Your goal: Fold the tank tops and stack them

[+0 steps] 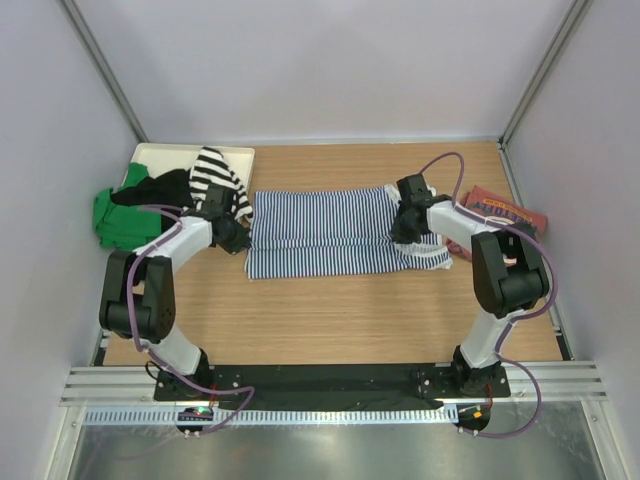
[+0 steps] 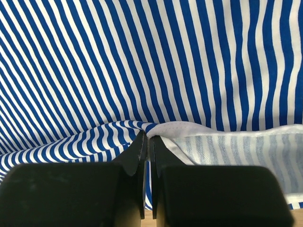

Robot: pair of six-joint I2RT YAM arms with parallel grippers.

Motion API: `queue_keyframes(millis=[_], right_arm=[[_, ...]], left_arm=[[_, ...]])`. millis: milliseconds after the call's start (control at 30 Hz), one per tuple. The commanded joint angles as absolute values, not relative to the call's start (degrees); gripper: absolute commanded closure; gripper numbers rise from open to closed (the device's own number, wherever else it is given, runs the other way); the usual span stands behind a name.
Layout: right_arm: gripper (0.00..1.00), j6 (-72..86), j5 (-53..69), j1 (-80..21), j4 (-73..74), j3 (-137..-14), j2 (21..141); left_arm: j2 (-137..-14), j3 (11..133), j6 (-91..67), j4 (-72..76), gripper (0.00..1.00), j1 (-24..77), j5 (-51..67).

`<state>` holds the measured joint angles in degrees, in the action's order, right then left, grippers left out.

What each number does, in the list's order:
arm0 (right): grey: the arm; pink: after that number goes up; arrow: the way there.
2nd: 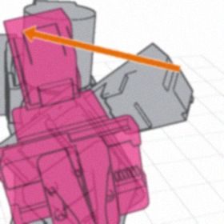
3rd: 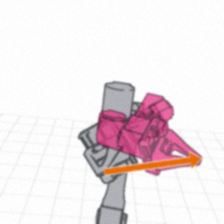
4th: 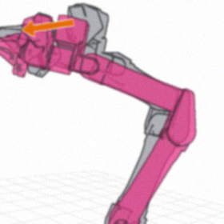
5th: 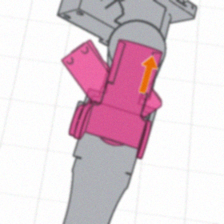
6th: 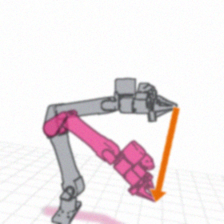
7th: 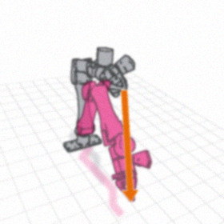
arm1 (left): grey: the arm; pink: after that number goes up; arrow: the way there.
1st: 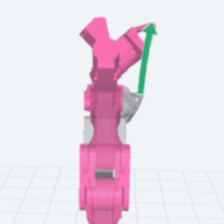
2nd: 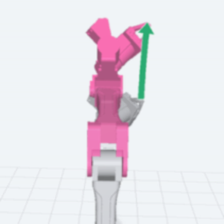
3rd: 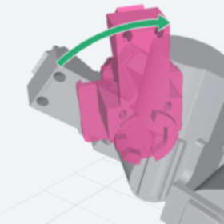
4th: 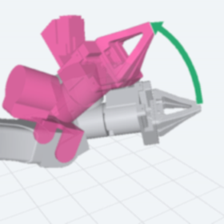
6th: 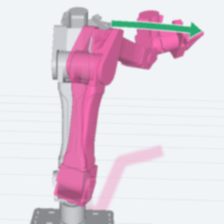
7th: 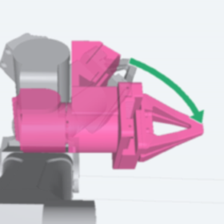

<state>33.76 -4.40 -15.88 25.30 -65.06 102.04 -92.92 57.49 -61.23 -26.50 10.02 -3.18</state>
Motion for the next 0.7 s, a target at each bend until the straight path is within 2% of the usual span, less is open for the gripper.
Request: queue_keyframes(millis=[0, 33, 67, 233, 267, 367, 667], right_arm=[[0.92, 33.8, -7.0, -15.4, 24.7, -67.8, 101.6], [0.88, 33.7, -7.2, -15.5, 24.6, -67.8, 101.3], [0.86, 33.7, -7.6, -15.4, 24.5, -67.8, 100.6], [0.53, 33.4, -10.2, -15.5, 23.5, -65.7, 94.4], [0.5, 33.3, -10.4, -15.5, 23.0, -65.1, 93.4], [0.5, 32.5, -9.1, -15.5, 22.5, -62.0, 89.0], [0.57, 35.0, -1.4, -16.6, 21.6, -46.3, 76.4]], left_arm=[[-93.1, 60.8, -59.7, -25.1, 0.98, 9.3, -5.0], [-92.9, 61.3, -58.9, -25.1, 0.93, 9.4, -4.7], [-91.9, 61.5, -57.9, -25.1, 0.8, 9.3, -4.6], [-86.3, 59.0, -57.0, -25.0, 0.61, 9.8, -5.9], [-83.8, 58.4, -56.7, -25.2, 0.54, 9.8, -6.3], [-79.0, 56.0, -55.5, -26.2, 0.51, 10.5, -7.0], [-68.0, 41.8, -58.4, -26.3, 0.51, 16.3, -6.8]])
